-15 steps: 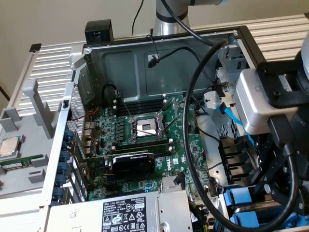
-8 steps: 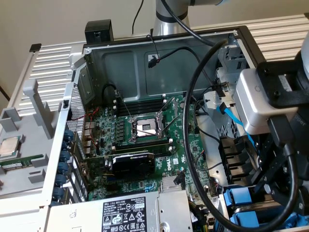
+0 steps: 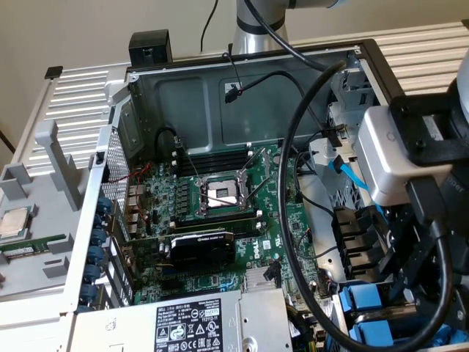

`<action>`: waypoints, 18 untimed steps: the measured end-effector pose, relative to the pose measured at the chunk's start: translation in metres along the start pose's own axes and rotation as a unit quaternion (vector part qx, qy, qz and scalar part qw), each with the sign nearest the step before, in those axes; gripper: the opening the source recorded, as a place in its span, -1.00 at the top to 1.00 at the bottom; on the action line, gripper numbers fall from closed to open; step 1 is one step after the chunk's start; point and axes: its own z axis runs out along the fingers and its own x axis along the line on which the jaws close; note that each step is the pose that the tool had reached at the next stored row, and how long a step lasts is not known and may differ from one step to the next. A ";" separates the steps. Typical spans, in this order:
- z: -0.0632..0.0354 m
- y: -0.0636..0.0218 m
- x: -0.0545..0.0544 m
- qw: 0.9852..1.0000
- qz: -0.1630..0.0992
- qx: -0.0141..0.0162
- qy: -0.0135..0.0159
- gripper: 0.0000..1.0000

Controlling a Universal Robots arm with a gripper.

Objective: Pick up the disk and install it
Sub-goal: 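Insert the second disk wire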

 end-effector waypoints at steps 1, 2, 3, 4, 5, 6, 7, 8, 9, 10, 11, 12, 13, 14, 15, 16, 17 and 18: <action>-0.0001 0.0000 0.000 1.000 0.000 0.000 0.000 0.38; -0.0006 0.0001 0.000 1.000 0.000 0.000 0.000 0.38; -0.0015 0.0001 0.000 1.000 0.000 0.000 0.000 0.38; -0.0033 0.0002 0.000 1.000 0.000 0.000 0.000 0.38; -0.0057 0.0004 -0.001 1.000 0.000 0.000 0.000 0.38; -0.0086 0.0006 -0.001 1.000 0.000 0.000 0.000 0.38; -0.0120 0.0008 -0.002 1.000 0.000 0.000 0.000 0.38; -0.0155 0.0010 -0.002 1.000 0.000 0.000 0.000 0.38; -0.0193 0.0013 -0.003 1.000 0.000 0.000 0.000 0.38; -0.0236 0.0015 -0.003 1.000 0.000 0.000 0.000 0.38; -0.0279 0.0018 -0.004 1.000 0.000 0.000 0.000 0.38; -0.0314 0.0021 -0.004 1.000 0.000 0.000 0.000 0.38; -0.0336 0.0022 -0.004 1.000 0.000 0.000 0.000 0.38; -0.0343 0.0022 -0.004 1.000 0.000 0.000 0.000 0.38; -0.0342 0.0023 -0.004 1.000 0.000 0.000 0.000 0.38; -0.0342 0.0023 -0.004 1.000 0.000 0.000 0.000 0.38; -0.0342 0.0023 -0.004 1.000 0.000 0.000 0.000 0.38; -0.0342 0.0023 -0.004 1.000 0.000 0.000 0.000 0.38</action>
